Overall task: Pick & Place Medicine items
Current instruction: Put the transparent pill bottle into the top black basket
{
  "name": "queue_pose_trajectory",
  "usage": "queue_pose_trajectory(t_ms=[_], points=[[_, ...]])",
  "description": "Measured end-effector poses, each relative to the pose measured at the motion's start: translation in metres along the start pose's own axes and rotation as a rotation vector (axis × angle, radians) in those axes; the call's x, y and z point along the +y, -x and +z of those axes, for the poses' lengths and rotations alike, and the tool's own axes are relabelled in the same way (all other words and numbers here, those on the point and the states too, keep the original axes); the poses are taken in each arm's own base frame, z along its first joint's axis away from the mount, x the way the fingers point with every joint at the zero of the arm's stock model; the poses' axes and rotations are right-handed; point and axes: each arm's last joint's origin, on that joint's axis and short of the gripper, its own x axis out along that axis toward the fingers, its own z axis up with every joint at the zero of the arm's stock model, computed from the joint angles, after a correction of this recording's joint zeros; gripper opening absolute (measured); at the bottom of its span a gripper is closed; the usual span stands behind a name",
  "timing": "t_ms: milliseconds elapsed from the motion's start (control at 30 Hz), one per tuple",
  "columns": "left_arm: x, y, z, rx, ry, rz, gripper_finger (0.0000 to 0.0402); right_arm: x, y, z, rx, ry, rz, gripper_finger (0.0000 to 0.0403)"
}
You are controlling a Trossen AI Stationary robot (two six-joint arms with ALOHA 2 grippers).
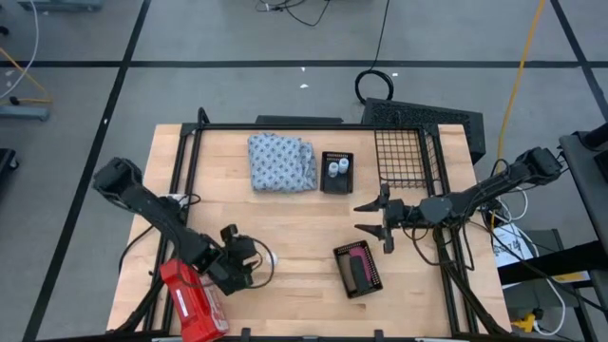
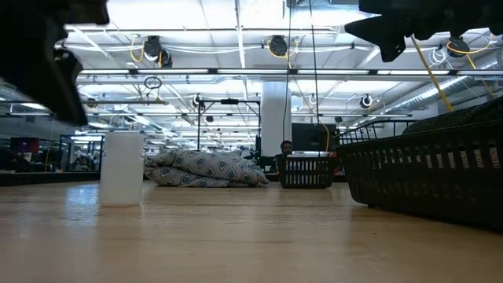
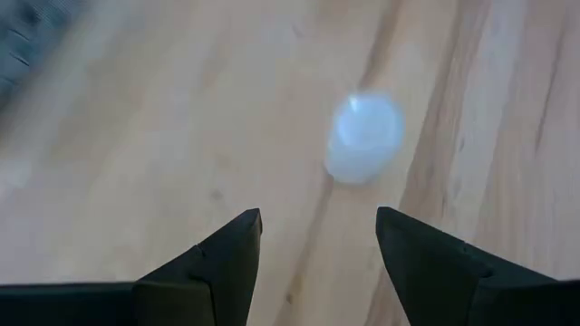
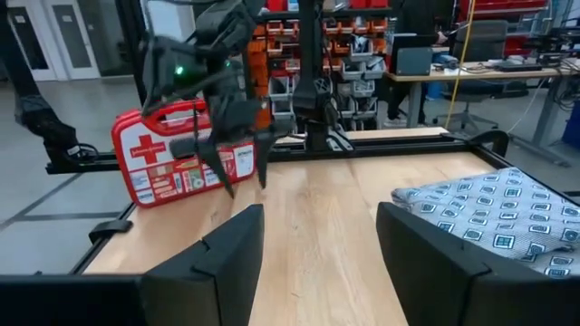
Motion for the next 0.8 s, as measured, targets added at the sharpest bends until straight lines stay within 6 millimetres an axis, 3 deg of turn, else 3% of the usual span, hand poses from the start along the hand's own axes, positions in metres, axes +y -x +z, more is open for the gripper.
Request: queue_pose_trajectory(t_ms=[433,800], points=[[-0.034,-0.058,-0.03,0.05,-0.117,-0.029,0.023,0.003,0.001,-0.001,0.01,0.004,0.017,0.0203],[-0.029,-0.077,-0.012,-0.055,-0.124,0.011,0.023,0.003,0.001,-0.001,0.006,0.003,0.016,0.0203]])
